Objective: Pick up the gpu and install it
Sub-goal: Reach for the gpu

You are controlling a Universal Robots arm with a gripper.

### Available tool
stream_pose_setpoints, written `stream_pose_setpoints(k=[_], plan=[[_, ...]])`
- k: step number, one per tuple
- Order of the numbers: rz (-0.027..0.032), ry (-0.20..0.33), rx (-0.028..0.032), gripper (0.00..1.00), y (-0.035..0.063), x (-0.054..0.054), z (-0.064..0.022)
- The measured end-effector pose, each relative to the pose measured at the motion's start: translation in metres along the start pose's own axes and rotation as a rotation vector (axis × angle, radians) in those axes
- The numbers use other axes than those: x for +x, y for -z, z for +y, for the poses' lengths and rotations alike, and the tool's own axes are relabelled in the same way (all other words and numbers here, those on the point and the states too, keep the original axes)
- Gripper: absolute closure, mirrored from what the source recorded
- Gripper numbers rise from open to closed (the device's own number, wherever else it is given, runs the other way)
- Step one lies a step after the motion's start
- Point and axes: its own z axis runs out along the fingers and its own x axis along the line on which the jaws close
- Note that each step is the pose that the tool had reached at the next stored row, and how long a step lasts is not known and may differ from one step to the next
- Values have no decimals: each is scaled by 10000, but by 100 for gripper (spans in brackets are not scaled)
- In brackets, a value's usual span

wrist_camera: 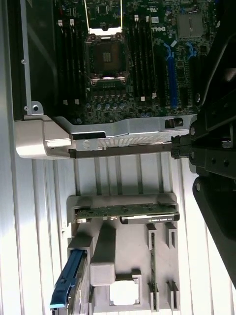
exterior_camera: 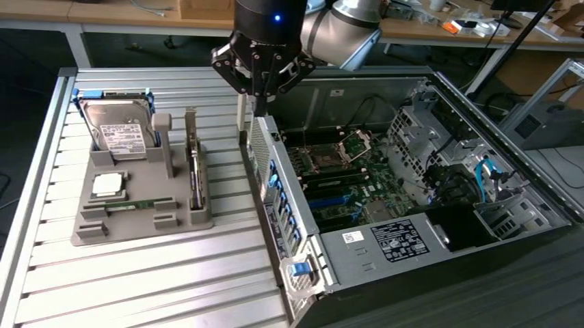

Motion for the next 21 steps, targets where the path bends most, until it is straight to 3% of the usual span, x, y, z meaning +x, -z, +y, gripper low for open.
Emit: stream_pose_setpoints(k=[21], plan=[[-3,1,31,89,3,109,-8]])
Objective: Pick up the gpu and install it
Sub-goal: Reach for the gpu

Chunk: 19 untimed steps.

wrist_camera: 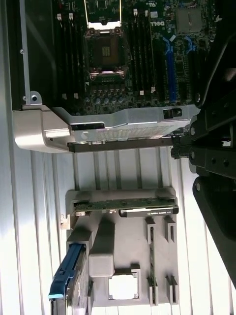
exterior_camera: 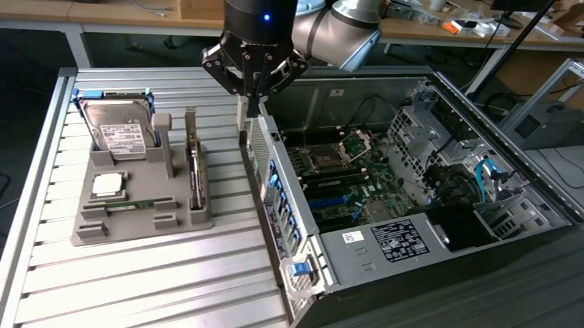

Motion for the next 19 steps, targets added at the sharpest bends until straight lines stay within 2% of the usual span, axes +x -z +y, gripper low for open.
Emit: stream_pose_setpoints(k=[19], plan=[[-1,0,19,89,2,92,-7]])
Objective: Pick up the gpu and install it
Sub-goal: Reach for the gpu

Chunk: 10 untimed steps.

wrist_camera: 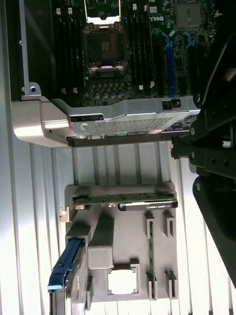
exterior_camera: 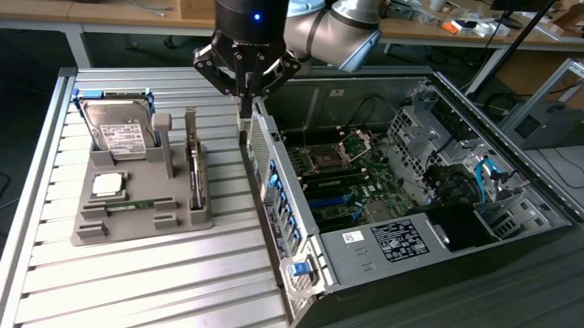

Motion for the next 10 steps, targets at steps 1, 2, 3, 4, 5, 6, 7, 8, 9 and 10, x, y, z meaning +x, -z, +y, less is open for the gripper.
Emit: stream_pose_setpoints(k=[1,2,3,4,5,6,7,8,9,10], plan=[[0,0,2,89,0,4,0],[-1,0,2,89,0,9,-1],[0,0,4,89,0,12,-1],[0,0,4,89,0,16,-1],[-1,0,4,89,0,21,-2],[-1,0,5,89,0,25,-2],[0,0,7,89,1,30,-2],[-1,0,8,89,1,36,-3],[-1,0,8,89,1,40,-3],[-1,0,9,89,1,47,-3]])
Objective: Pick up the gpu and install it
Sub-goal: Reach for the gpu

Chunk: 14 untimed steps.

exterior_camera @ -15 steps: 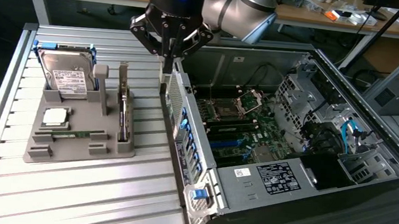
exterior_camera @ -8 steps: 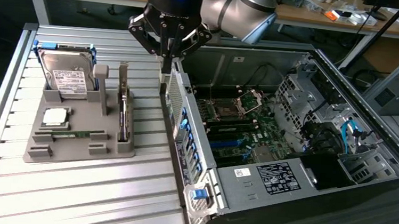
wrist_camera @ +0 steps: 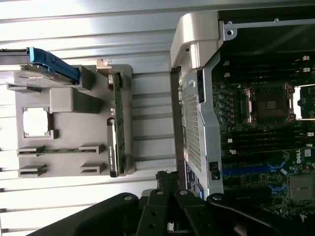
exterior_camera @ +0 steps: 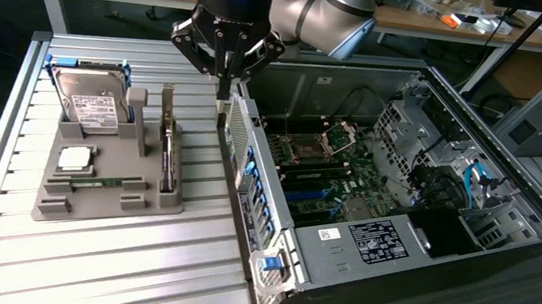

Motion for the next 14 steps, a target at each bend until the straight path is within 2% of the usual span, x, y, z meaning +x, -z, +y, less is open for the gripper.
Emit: stream_pose_setpoints(k=[14], plan=[[-1,1,16,89,2,89,-7]])
